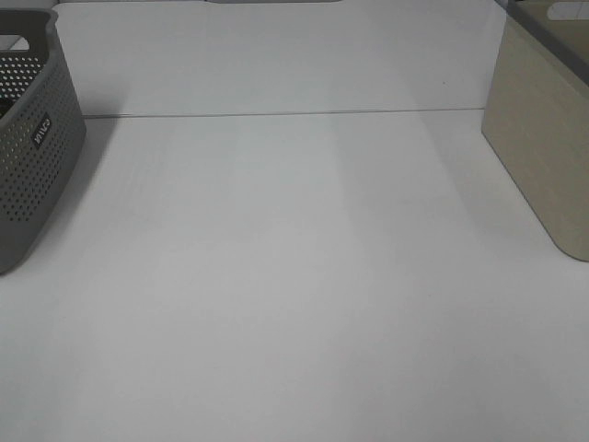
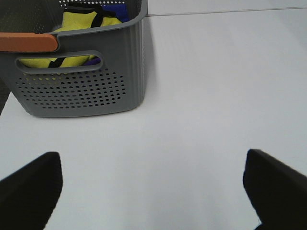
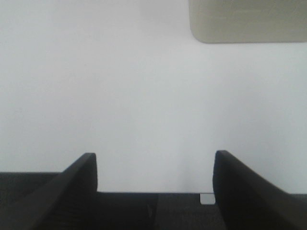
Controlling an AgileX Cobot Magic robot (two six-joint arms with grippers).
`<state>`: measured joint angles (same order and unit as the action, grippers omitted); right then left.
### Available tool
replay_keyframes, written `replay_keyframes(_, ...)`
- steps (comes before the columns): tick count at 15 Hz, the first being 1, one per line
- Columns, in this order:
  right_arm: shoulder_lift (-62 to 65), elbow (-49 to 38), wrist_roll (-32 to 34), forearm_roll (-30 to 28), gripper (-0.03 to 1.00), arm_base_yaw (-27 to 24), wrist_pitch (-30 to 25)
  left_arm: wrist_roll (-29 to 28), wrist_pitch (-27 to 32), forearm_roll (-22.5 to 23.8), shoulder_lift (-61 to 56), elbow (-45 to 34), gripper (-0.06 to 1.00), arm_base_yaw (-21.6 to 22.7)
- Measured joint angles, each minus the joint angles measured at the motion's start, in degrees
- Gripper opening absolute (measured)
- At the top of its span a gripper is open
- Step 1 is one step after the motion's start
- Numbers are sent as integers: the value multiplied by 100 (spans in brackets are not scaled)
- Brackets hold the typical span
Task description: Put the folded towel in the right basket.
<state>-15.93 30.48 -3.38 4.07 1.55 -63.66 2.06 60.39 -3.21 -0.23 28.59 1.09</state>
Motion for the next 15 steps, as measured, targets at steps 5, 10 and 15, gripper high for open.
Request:
replay_keyframes(5, 1312, -120, -126, 17, 65, 0, 201, 0, 0, 0, 0, 0, 97, 0)
replay_keyframes(10, 1513, -126, -195, 29, 65, 0, 241, 0, 0, 0, 0, 0, 97, 0)
replay_keyframes(15, 1513, -126, -206, 34, 65, 0, 246, 0, 0, 0, 0, 0, 97, 0)
